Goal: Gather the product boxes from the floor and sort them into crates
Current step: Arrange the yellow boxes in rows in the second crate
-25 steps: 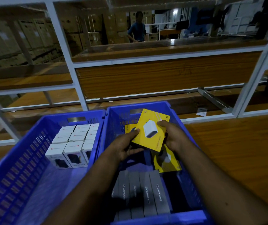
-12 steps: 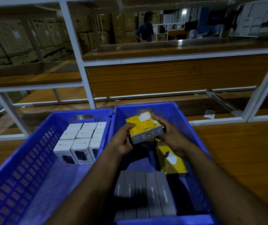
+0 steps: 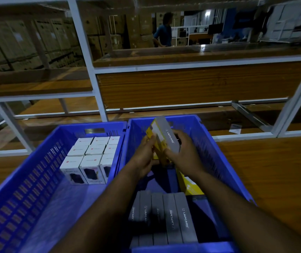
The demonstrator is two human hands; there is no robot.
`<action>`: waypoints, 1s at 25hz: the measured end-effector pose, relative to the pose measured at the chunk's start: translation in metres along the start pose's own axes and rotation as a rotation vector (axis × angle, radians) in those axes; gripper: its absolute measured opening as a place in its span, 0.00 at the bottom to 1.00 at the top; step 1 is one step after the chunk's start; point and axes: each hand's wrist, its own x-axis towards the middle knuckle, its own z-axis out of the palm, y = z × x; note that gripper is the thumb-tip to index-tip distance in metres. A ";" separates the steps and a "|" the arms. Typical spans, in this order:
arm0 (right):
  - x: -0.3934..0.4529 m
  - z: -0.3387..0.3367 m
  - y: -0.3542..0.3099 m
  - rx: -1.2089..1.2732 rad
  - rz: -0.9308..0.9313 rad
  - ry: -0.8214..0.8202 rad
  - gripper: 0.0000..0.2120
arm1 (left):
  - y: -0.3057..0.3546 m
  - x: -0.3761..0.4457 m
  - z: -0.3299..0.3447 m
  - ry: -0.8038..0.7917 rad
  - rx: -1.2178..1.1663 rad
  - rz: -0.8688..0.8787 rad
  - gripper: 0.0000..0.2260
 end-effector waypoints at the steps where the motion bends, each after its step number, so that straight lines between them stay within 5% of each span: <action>1: -0.003 0.003 -0.002 -0.093 -0.068 0.007 0.28 | 0.000 0.000 0.001 -0.058 -0.054 -0.018 0.25; 4: -0.008 0.015 -0.006 -0.193 -0.174 -0.149 0.31 | 0.005 -0.004 -0.003 -0.171 -0.188 -0.041 0.27; 6: -0.007 0.016 -0.007 -0.086 -0.154 -0.204 0.22 | 0.008 -0.004 -0.008 -0.133 -0.210 -0.085 0.20; 10: 0.008 0.001 0.010 -0.004 0.077 0.067 0.11 | 0.006 0.001 -0.012 0.009 -0.226 -0.129 0.19; 12: 0.011 -0.005 0.015 0.033 0.281 0.076 0.13 | 0.006 0.002 -0.011 0.033 -0.215 -0.142 0.20; 17: 0.005 -0.004 -0.001 0.383 0.822 -0.280 0.14 | 0.004 0.006 -0.014 0.117 -0.195 -0.181 0.21; 22: 0.005 0.004 0.015 0.612 0.869 -0.273 0.27 | 0.002 0.007 -0.018 0.189 -0.077 -0.225 0.16; 25: 0.003 0.004 0.018 0.607 0.892 -0.219 0.28 | -0.003 0.007 -0.019 0.241 0.309 -0.245 0.11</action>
